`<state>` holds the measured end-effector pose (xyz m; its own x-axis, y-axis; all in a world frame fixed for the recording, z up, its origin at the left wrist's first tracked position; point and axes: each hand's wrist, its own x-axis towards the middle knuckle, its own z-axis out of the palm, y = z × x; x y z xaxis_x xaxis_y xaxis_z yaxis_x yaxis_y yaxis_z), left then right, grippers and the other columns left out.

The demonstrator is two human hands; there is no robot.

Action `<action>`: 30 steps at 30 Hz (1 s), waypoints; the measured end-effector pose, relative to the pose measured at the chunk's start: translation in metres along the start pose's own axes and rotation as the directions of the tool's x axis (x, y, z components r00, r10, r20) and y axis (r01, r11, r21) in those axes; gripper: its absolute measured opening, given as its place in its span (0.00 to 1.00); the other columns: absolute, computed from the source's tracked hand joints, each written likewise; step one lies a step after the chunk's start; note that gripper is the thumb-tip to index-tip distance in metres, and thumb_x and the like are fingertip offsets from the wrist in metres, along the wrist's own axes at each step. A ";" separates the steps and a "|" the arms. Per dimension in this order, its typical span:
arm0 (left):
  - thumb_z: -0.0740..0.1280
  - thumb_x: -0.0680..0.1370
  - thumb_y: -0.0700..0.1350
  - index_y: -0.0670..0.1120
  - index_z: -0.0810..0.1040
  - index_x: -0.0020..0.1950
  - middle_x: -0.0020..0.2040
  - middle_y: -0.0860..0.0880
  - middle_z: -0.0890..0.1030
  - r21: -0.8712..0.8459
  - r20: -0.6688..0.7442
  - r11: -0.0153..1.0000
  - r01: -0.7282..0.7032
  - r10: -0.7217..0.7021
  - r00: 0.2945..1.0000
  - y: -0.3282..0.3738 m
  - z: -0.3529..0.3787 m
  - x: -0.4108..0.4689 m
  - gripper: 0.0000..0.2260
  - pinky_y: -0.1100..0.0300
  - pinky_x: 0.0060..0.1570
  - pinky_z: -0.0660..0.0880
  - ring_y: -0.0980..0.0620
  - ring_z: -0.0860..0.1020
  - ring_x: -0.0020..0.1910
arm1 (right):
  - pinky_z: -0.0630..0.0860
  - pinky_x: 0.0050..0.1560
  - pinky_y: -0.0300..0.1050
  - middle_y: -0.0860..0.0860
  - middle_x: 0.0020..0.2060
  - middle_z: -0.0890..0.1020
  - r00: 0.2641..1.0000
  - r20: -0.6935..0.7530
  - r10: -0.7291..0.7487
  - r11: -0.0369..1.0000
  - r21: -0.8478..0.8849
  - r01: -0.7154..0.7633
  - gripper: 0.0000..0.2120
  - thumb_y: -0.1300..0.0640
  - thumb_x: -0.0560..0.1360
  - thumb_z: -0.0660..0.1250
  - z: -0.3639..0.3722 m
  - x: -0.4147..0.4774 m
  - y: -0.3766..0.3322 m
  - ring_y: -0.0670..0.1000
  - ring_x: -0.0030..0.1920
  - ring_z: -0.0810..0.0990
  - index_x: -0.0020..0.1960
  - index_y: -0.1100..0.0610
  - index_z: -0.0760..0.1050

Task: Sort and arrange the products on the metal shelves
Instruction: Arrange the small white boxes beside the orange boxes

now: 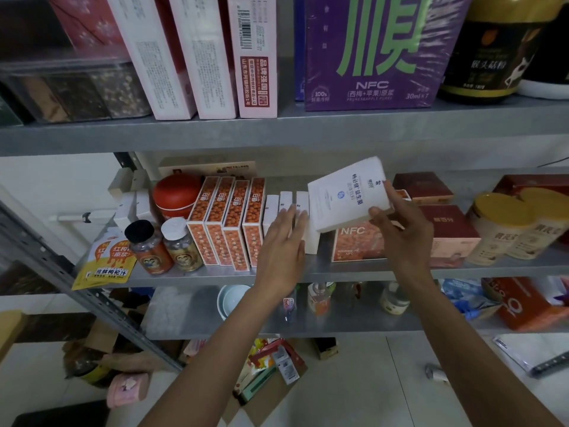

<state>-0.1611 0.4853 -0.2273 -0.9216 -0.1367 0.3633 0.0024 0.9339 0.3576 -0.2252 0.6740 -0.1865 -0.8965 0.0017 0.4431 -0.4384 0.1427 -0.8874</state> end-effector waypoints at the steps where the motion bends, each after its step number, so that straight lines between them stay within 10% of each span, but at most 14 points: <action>1: 0.60 0.82 0.40 0.48 0.51 0.80 0.80 0.48 0.50 0.066 0.033 0.996 -0.057 0.055 0.998 -0.002 0.002 0.005 0.28 0.54 0.75 0.45 0.47 0.46 0.79 | 0.79 0.49 0.32 0.52 0.57 0.78 0.999 -0.029 -0.019 1.000 0.007 0.019 0.25 0.64 0.76 0.69 0.002 0.000 -0.001 0.51 0.54 0.80 0.70 0.52 0.71; 10: 0.60 0.82 0.42 0.46 0.51 0.80 0.81 0.49 0.47 0.274 0.256 0.942 -0.194 0.123 0.959 -0.011 0.016 0.024 0.29 0.48 0.77 0.41 0.46 0.43 0.79 | 0.74 0.54 0.27 0.62 0.52 0.77 0.976 -0.088 -0.201 0.972 -0.142 0.188 0.24 0.68 0.74 0.70 0.019 0.002 0.001 0.36 0.49 0.75 0.69 0.63 0.72; 15: 0.60 0.81 0.41 0.45 0.52 0.80 0.81 0.49 0.48 0.278 0.239 0.943 -0.181 0.115 0.964 -0.015 0.015 0.025 0.29 0.48 0.76 0.41 0.46 0.45 0.79 | 0.82 0.53 0.53 0.63 0.57 0.77 0.980 -0.029 -0.198 0.948 -0.261 0.184 0.23 0.65 0.75 0.71 0.027 0.003 0.007 0.54 0.56 0.78 0.69 0.61 0.73; 30: 0.62 0.80 0.39 0.47 0.57 0.79 0.80 0.50 0.51 0.238 0.206 0.953 -0.186 0.137 0.969 -0.021 0.016 0.030 0.28 0.49 0.76 0.43 0.47 0.49 0.79 | 0.80 0.49 0.54 0.60 0.61 0.77 0.972 0.131 -0.194 0.757 -0.610 0.234 0.23 0.56 0.76 0.71 0.049 0.009 -0.013 0.61 0.56 0.80 0.70 0.54 0.73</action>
<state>-0.1953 0.4663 -0.2374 -0.9725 0.0638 0.2238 0.0810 0.9944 0.0686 -0.2312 0.6237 -0.1775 -0.7949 -0.1562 0.5863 -0.5020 0.7121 -0.4909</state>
